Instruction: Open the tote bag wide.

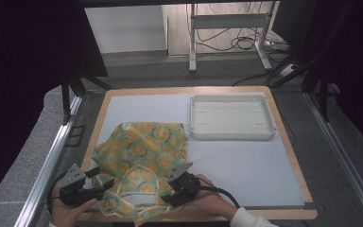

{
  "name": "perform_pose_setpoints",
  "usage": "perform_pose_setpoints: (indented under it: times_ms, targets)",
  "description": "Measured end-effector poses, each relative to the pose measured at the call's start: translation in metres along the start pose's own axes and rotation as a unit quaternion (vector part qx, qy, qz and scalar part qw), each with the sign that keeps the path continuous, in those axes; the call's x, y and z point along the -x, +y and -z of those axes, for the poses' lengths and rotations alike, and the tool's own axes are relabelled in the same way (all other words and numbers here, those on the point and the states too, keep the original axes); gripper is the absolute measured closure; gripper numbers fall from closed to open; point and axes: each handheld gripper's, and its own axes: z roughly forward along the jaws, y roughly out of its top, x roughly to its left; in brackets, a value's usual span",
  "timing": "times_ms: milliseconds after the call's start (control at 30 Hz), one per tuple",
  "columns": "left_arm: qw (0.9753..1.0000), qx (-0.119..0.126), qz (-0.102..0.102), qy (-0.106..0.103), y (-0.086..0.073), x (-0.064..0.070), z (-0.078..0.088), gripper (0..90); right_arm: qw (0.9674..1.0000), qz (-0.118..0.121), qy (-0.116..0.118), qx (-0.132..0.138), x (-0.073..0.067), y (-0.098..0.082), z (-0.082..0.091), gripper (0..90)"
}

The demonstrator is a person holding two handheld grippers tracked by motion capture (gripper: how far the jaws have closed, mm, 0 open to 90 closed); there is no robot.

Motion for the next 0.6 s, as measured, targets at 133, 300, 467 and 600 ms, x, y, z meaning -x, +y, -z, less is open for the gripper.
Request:
perform_pose_setpoints:
  times_ms: [133,300,467,600]
  targets:
    - [1.0,0.002,0.0,-0.001,-0.001,-0.001,0.001,25.7,1.0,-0.002,-0.009,-0.001,0.002,-0.001,0.001,65.9]
    - [1.0,-0.001,-0.005,-0.004,-0.001,0.001,0.0,25.7,0.9999,-0.007,-0.004,0.011,0.004,0.001,0.006,81.8]
    - [1.0,-0.003,-0.007,-0.004,-0.001,0.001,0.0,25.7,0.9984,-0.015,0.005,0.054,0.006,0.008,0.02,84.2]
    - [0.9998,-0.005,-0.018,-0.005,-0.002,0.003,0.001,25.6,0.9956,-0.025,0.004,0.09,0.01,0.016,0.034,84.7]
